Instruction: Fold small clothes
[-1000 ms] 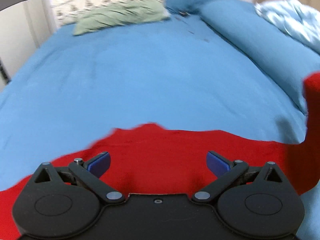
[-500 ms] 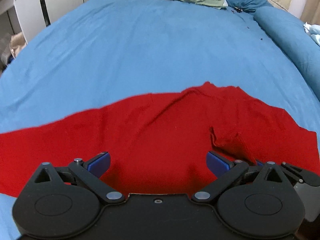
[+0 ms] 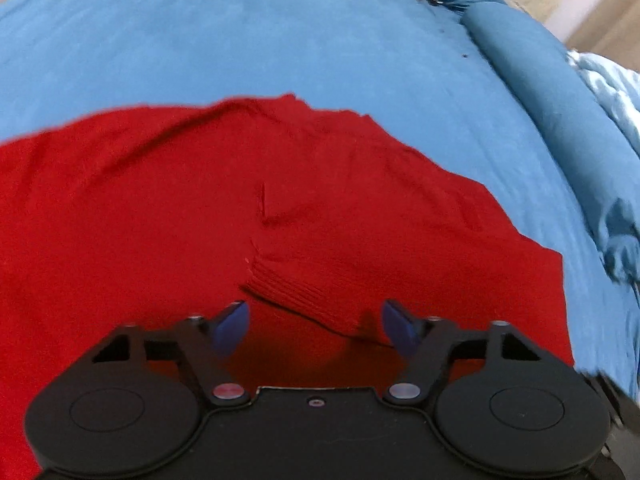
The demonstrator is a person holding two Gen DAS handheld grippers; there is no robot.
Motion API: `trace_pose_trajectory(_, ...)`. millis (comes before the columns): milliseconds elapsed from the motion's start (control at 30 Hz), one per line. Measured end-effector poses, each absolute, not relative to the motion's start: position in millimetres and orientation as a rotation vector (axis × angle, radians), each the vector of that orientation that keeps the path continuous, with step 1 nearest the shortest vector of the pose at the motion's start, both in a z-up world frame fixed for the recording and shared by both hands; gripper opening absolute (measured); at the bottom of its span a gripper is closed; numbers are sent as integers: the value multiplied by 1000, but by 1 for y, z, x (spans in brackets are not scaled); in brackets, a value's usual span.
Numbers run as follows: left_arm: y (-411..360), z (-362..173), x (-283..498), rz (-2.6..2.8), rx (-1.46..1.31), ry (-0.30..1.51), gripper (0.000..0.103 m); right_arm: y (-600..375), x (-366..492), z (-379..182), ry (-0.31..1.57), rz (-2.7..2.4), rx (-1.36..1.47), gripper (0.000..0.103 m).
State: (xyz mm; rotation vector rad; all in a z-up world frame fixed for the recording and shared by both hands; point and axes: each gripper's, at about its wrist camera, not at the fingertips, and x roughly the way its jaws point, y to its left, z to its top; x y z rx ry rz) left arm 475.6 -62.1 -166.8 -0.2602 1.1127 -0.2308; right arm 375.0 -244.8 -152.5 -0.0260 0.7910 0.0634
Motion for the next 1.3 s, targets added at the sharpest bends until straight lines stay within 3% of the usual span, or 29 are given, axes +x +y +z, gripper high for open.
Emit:
trace_pose_trajectory(67, -66, -170, 472, -184, -270, 1097, 70, -259, 365, -150, 792, 13, 2, 86)
trace_pose_trajectory(133, -71, -172, 472, -147, -268, 1063, 60, -271, 357, -150, 789, -37, 24, 86)
trace_pose_trajectory(267, -76, -171, 478, -104, -251, 1028, 5, -290, 339, -154, 782, -161, 44, 87)
trace_pose_trajectory(433, -71, -141, 479, -130, -231, 905, 4, -298, 335, -166, 807, -329, 19, 94)
trace_pose_trajectory(633, -39, -88, 469, -47, -99, 689, 4, -302, 349, -175, 787, -358, -15, 95)
trace_pose_trajectory(1167, 23, -141, 446, 69, -110, 770, 5, -320, 380, -177, 836, -335, -223, 95)
trace_pose_trajectory(1233, 26, -149, 441, 69, -91, 806, 9, -320, 377, -178, 851, -298, -253, 95)
trace_pose_trajectory(1300, 31, -156, 434, 104, -54, 839, 26, -319, 377, -179, 875, -258, -296, 96)
